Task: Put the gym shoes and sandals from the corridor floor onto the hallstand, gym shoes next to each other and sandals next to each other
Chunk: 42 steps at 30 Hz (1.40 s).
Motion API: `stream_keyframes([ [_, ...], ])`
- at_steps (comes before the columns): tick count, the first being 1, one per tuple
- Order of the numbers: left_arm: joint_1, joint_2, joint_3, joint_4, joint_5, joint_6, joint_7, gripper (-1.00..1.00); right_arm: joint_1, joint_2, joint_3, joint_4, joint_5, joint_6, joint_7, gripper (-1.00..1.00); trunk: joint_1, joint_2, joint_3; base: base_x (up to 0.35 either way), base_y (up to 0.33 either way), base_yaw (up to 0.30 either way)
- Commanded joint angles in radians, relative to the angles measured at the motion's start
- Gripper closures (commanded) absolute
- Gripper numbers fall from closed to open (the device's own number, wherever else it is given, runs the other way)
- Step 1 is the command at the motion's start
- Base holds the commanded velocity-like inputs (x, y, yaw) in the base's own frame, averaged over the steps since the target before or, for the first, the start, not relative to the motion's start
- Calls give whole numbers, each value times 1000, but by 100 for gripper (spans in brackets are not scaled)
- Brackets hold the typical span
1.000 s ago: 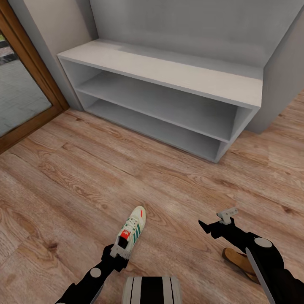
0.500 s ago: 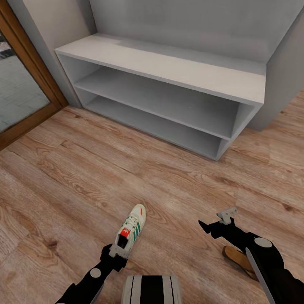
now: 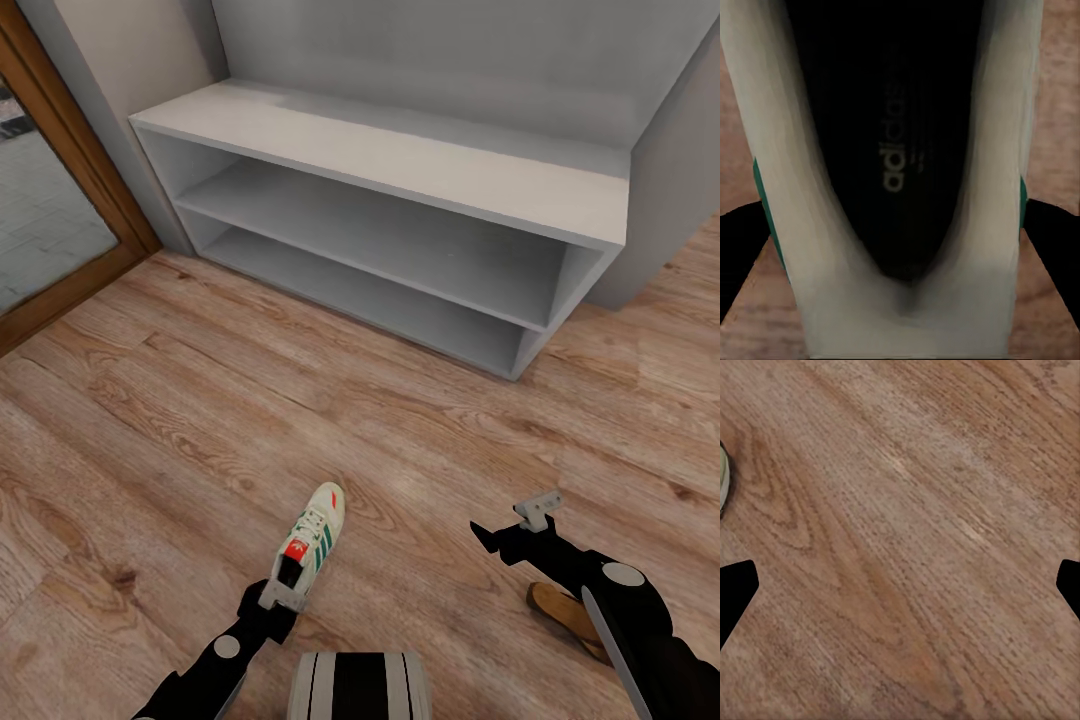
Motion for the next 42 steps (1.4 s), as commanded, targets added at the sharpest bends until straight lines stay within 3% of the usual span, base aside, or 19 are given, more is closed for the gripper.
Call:
stream_keyframes([
  [1, 0, 0, 2, 0, -11, -4, -1, 100, 0, 0, -1, -1, 2, 5, 6, -100, 0, 0, -1, 0, 0, 0],
  [22, 0, 3, 5, -5, -8, -2, 2, 100, 0, 1, 0, -1, 2, 5, 6, -100, 0, 0, -1, 0, 0, 0],
  [42, 0, 2, 5, -9, -7, 0, 2, 100, 0, 2, 0, -1, 3, 2, 6, -100, -9, 4, 77, 0, 0, 0],
])
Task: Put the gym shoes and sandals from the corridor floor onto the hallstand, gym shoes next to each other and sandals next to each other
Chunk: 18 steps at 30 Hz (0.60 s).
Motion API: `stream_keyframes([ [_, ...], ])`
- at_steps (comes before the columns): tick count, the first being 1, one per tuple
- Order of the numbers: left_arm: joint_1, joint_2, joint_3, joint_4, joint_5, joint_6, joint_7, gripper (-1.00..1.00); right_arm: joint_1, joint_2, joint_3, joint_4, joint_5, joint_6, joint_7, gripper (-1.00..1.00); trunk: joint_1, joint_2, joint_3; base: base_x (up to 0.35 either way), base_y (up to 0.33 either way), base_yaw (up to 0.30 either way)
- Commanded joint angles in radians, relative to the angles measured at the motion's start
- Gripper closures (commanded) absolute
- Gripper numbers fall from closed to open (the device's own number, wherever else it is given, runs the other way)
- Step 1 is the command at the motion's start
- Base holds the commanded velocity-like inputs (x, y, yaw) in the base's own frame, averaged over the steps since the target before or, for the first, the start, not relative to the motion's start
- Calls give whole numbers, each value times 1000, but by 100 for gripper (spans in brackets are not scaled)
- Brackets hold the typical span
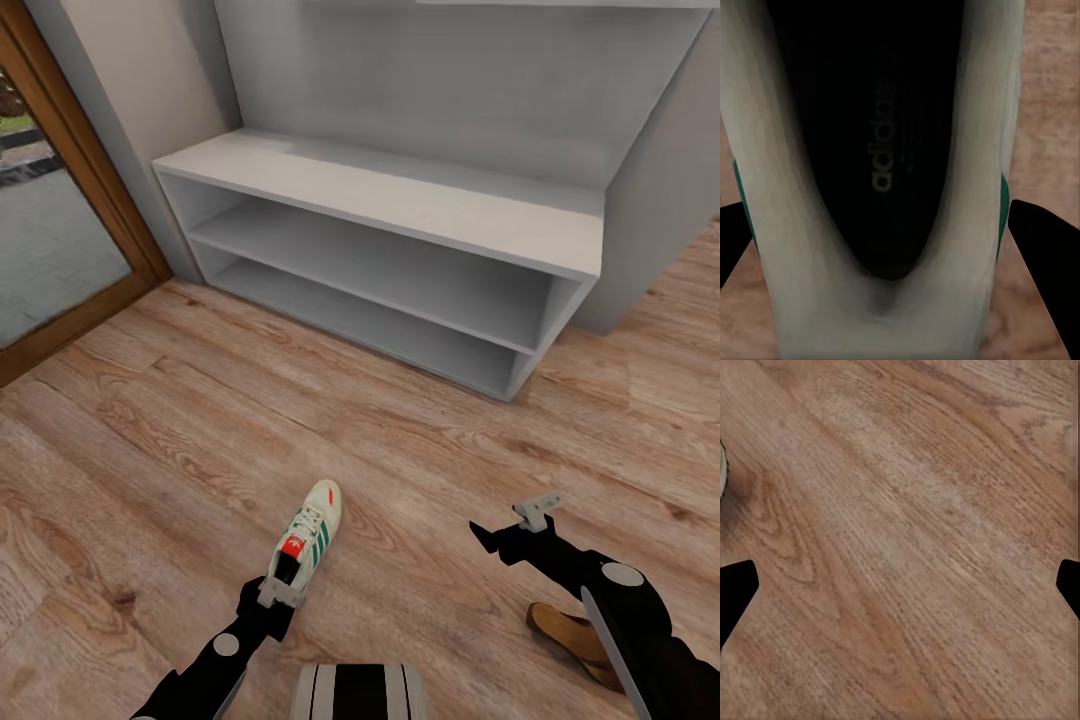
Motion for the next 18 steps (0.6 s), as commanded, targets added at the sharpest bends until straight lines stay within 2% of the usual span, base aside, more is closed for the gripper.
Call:
stream_keyframes([
  [1, 0, 0, 2, 1, -10, -3, -1, 100, 0, 0, -1, -1, 2, 5, 6, -100, -1, 0, 3, 0, 0, 0],
  [8, 0, 0, 7, -1, -8, -3, -1, 100, 0, 0, -5, -1, 3, 4, 6, -100, -4, 2, 30, 0, 0, 0],
  [9, 0, 0, 37, -2, 2, -4, -2, 100, 0, -1, -36, -1, 2, 4, 6, -100, -4, 2, 34, 0, 0, 0],
  [12, 0, 0, 57, -2, 7, -5, -3, 100, 0, -1, -84, -1, 1, 4, 6, -100, -6, 3, 46, 0, 0, 0],
  [17, 2, 2, 63, 0, 8, -7, -3, 100, 0, 0, -103, -1, 1, 5, 6, -100, -8, 4, 65, 0, 0, 0],
  [18, 28, 14, 76, 2, 20, -31, -4, 100, 0, 5, -105, -1, 2, 5, 6, -100, -8, 4, 71, 0, 0, 0],
])
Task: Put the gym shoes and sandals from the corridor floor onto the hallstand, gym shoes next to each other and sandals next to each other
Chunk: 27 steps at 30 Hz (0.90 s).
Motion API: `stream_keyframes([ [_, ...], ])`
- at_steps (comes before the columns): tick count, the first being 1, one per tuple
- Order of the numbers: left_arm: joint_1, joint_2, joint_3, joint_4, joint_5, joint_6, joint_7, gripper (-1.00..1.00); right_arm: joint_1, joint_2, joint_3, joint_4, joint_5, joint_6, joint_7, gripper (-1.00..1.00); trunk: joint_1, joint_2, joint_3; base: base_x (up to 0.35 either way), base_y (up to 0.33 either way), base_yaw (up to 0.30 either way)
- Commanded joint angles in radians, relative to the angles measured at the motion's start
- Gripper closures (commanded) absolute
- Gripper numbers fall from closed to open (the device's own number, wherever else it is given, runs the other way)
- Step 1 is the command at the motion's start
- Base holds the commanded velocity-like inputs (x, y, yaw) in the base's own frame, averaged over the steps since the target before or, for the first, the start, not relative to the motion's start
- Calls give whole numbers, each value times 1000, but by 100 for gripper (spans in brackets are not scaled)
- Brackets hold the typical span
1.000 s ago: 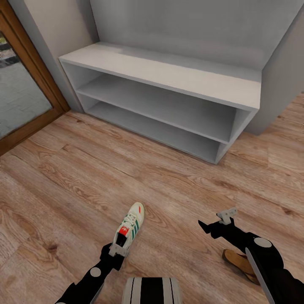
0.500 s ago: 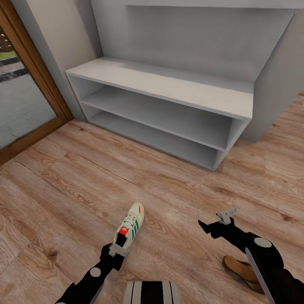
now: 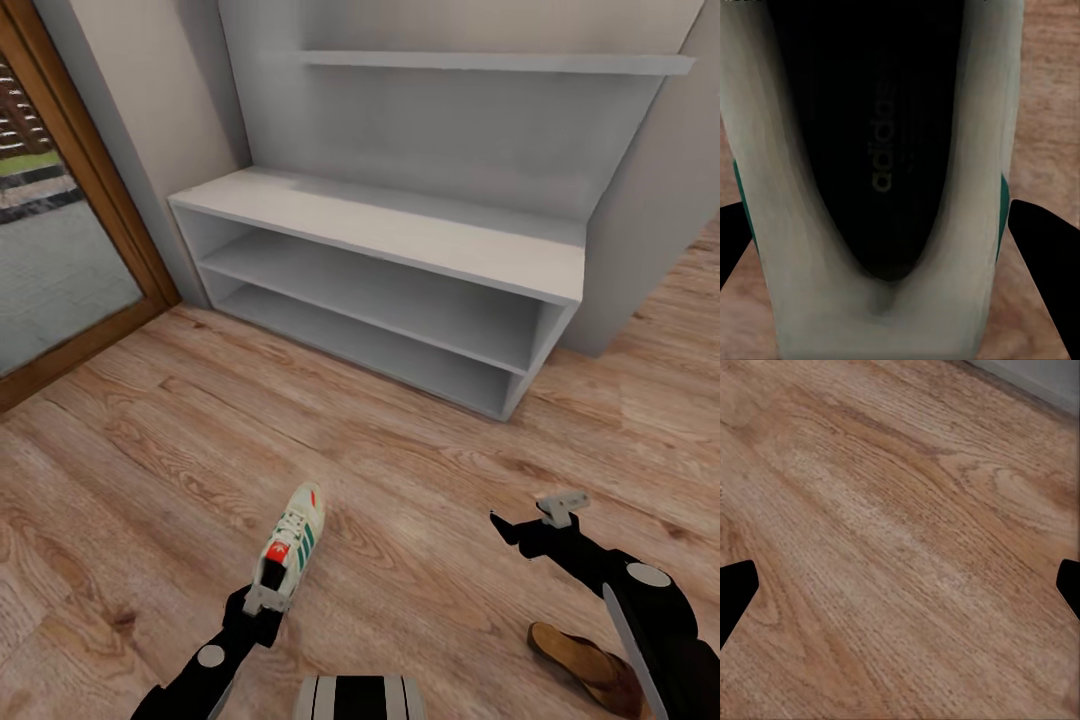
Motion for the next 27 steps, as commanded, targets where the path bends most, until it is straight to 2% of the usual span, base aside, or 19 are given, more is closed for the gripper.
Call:
stream_keyframes([
  [1, 9, 2, 10, 2, -1, -22, -2, 100, 0, 1, -1, 0, 3, 5, 6, -100, -1, 0, 5, 0, 0, 0],
  [7, 27, 11, 54, 9, 24, -81, -2, 100, 0, 3, -2, 43, 10, -2, 5, -100, -3, 1, 37, 0, 0, 0],
  [12, 77, 14, 118, -2, 39, -142, -2, 100, 16, -4, -17, 120, 13, -34, -5, -100, -6, 3, 65, 0, 0, 0],
  [14, 96, 14, 143, 2, 46, -174, -2, 100, 33, -3, -46, 176, 12, -120, -11, -100, -6, 3, 75, 0, 0, 0],
  [17, 121, 15, 156, 0, 49, -189, -2, 100, 43, -2, -76, 233, 12, -249, -14, -100, -8, 4, 92, 0, 0, 0],
  [18, 141, 15, 160, -5, 50, -195, -2, 100, 47, -1, -89, 266, 13, -333, -15, -100, -8, 4, 97, 0, 0, 0],
  [19, 152, 16, 162, -7, 50, -197, -2, 100, 48, 0, -93, 280, 14, -375, -18, -100, -9, 4, 103, 0, 0, 0],
  [21, 163, 16, 164, -9, 50, -199, -2, 100, 49, 0, -97, 291, 22, -412, -28, -100, -10, 5, 114, 0, 0, 0],
  [23, 172, 16, 165, -9, 51, -219, -2, 100, 50, 2, -100, 297, 77, -441, -62, -100, -10, 5, 124, 0, 0, 0],
  [24, 174, 16, 165, -9, 51, -241, -1, 100, 53, 10, -101, 303, 177, -455, -89, -100, -11, 5, 130, 0, 0, 0],
  [26, 174, 17, 165, -9, 51, -243, 0, 100, 63, 16, -101, 311, 191, -458, -93, -100, -12, 6, 141, 0, 0, 0],
  [27, 176, 16, 165, -9, 51, -246, 0, 100, 95, 51, -102, 322, 200, -476, -96, -100, -12, 6, 146, 0, 0, 0],
])
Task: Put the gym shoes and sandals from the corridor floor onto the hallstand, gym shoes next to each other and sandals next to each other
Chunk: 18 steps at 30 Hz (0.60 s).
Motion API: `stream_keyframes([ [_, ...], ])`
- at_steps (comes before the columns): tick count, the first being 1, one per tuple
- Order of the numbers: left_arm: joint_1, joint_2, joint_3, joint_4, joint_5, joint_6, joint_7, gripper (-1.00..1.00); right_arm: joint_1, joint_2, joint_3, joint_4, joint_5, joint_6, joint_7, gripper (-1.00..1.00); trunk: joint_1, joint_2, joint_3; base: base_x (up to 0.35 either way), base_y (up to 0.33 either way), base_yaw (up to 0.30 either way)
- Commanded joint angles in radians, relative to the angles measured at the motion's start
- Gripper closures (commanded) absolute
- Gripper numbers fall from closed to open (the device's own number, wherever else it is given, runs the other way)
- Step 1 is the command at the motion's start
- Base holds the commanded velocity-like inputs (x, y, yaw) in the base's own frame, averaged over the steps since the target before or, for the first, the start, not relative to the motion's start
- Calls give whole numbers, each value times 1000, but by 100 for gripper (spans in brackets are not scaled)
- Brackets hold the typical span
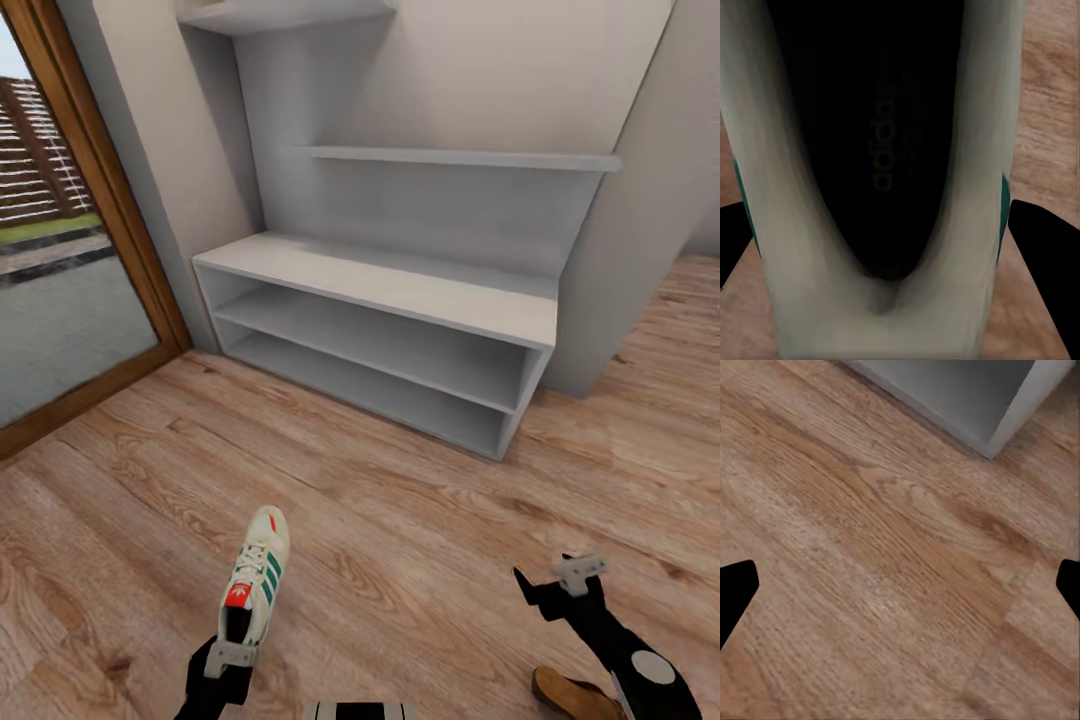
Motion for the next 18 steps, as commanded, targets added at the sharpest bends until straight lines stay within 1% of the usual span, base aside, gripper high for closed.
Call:
stream_keyframes([
  [1, 0, 0, 4, 1, -7, -4, -4, 100, 8, 13, -3, 0, 8, -5, 6, -100, -1, 0, 5, 0, 0, 0],
  [3, 3, -1, 4, 1, -6, -5, -4, 100, 38, 54, -3, 6, 11, -49, 4, -100, -2, 0, 16, 0, 0, 0],
  [4, 4, -1, 4, 1, -6, -6, -4, 100, 72, 87, -4, 14, 13, -95, 4, -100, -2, 1, 21, 0, 0, 0],
  [5, 6, -1, 4, 1, -6, -7, -4, 100, 106, 114, -5, 20, 13, -146, 4, -100, -2, 1, 27, 0, 0, 0],
  [6, 8, -1, 4, 2, -6, -7, -4, 100, 128, 124, -6, 22, 13, -176, 3, -100, -3, 1, 32, 0, 0, 0],
  [8, 12, -1, 4, 1, -5, -8, -4, 100, 156, 132, -10, 26, 12, -213, 3, -100, -4, 2, 43, 0, 0, 0],
  [10, 16, -1, 4, 0, -5, -8, -4, 100, 176, 137, -36, 38, 12, -240, 1, -100, -5, 2, 52, 0, 0, 0],
  [11, 19, -1, 4, 0, -5, -9, -4, 100, 183, 140, -74, 55, 11, -250, -1, -100, -5, 2, 56, 0, 0, 0],
  [13, 23, -1, 4, 0, -5, -9, -4, 100, 188, 142, -126, 82, 10, -257, -1, -100, -6, 3, 65, 0, 0, 0],
  [14, 25, -1, 4, -1, -5, -9, -4, 100, 192, 144, -180, 114, 8, -261, -1, -100, -6, 3, 69, 0, 0, 0],
  [15, 27, -1, 4, -1, -4, -9, -4, 100, 194, 145, -221, 139, 7, -263, 0, -100, -7, 3, 73, 0, 0, 0],
  [17, 28, -1, 4, -2, 2, -9, -4, 100, 195, 146, -259, 166, 6, -265, 0, -100, -7, 4, 77, 0, 0, 0],
  [18, 29, -1, 4, -2, 6, -9, -4, 100, 196, 146, -267, 172, 6, -266, 0, -100, -7, 4, 77, 0, 0, 0],
])
